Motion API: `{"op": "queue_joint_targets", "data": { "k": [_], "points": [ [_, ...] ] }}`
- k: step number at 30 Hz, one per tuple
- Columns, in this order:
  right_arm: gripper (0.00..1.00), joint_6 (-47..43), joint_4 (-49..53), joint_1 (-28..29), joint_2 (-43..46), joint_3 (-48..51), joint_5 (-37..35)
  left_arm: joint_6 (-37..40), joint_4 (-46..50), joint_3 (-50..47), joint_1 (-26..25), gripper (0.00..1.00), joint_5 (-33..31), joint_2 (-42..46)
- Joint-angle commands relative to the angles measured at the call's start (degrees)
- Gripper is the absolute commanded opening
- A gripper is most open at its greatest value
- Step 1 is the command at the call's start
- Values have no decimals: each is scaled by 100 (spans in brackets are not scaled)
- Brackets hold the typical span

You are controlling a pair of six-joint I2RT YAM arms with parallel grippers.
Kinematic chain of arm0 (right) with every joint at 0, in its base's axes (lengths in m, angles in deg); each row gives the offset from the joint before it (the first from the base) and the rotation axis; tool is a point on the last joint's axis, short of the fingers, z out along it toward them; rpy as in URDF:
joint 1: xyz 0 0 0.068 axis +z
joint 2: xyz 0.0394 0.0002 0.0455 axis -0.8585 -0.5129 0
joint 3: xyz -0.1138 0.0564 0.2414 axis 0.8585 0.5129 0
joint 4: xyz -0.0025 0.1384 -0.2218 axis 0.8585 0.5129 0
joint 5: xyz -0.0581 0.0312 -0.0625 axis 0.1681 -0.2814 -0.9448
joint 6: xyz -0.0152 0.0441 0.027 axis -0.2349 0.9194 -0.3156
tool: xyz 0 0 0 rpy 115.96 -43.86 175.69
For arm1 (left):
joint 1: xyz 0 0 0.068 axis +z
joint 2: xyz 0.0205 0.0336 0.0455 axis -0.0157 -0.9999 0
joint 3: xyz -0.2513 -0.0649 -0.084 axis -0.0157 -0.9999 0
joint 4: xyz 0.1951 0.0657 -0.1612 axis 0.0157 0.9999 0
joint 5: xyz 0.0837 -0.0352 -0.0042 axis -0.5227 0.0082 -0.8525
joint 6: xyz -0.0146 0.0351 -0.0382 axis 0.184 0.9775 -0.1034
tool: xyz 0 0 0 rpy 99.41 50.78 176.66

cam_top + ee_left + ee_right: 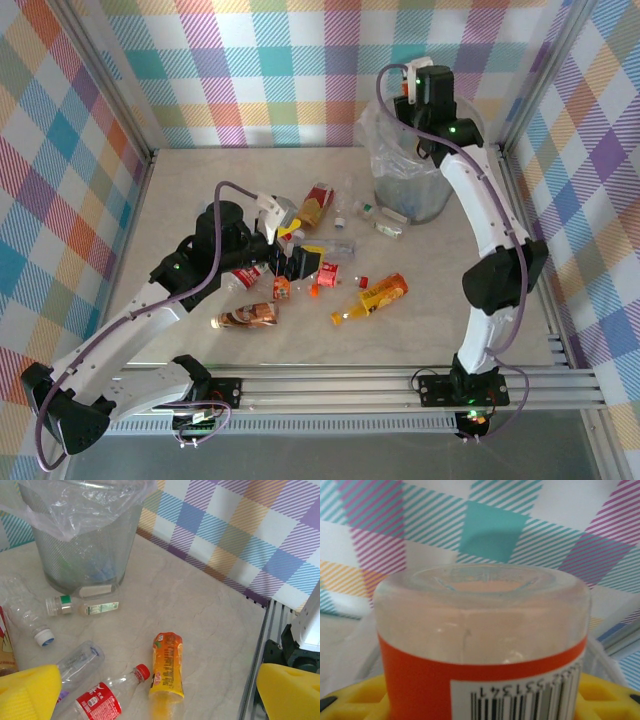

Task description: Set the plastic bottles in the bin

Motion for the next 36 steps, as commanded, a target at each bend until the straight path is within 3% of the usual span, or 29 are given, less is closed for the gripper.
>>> {"op": "queue_joint_targets", "data": {
  "k": [1, 14, 36],
  "points": [
    [51, -414, 155, -75, -325, -453, -478, 105, 44, 119, 6, 100, -5, -10],
    [51, -721, 969, -333, -1270, -1065, -835, 135, 48, 159, 6, 100, 45, -78],
    [55, 21, 2488, -1044, -1708, -1224, 1042, 133, 253, 186, 5, 100, 141, -122]
  ]
}}
